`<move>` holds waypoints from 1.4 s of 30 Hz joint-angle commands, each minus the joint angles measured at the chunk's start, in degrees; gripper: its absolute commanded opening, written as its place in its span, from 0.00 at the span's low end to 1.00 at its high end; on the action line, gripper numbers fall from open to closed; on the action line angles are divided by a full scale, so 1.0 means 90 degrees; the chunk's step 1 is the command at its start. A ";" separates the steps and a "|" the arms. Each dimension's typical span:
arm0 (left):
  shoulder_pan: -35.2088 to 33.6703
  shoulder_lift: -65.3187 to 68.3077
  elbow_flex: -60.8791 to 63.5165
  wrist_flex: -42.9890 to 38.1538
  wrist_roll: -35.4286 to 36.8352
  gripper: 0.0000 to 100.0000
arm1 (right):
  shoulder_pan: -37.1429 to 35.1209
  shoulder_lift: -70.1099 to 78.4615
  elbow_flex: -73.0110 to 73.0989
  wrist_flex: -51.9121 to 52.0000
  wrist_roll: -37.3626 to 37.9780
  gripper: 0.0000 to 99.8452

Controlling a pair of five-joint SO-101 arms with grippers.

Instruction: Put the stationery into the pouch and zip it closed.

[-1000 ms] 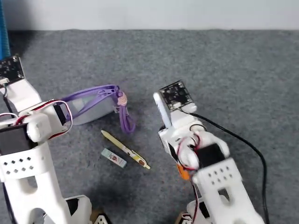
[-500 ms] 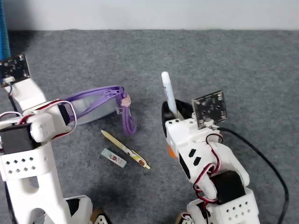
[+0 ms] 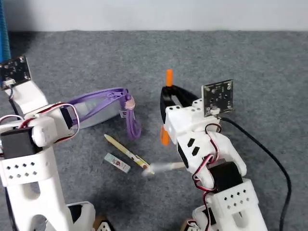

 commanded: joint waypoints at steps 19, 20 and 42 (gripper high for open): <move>0.0049 0.0029 -0.0132 0.0049 0.0098 0.01 | -0.2388 -0.0923 -0.0156 -0.2886 -0.0029 0.01; 0.0049 0.0029 -0.0132 0.0049 0.0098 0.01 | -0.2466 -0.0796 -0.0156 -0.3170 0.0098 0.01; 0.0049 0.0039 -0.0132 0.0029 0.0107 0.01 | -0.2740 0.3306 -0.0137 -0.7643 0.1543 0.01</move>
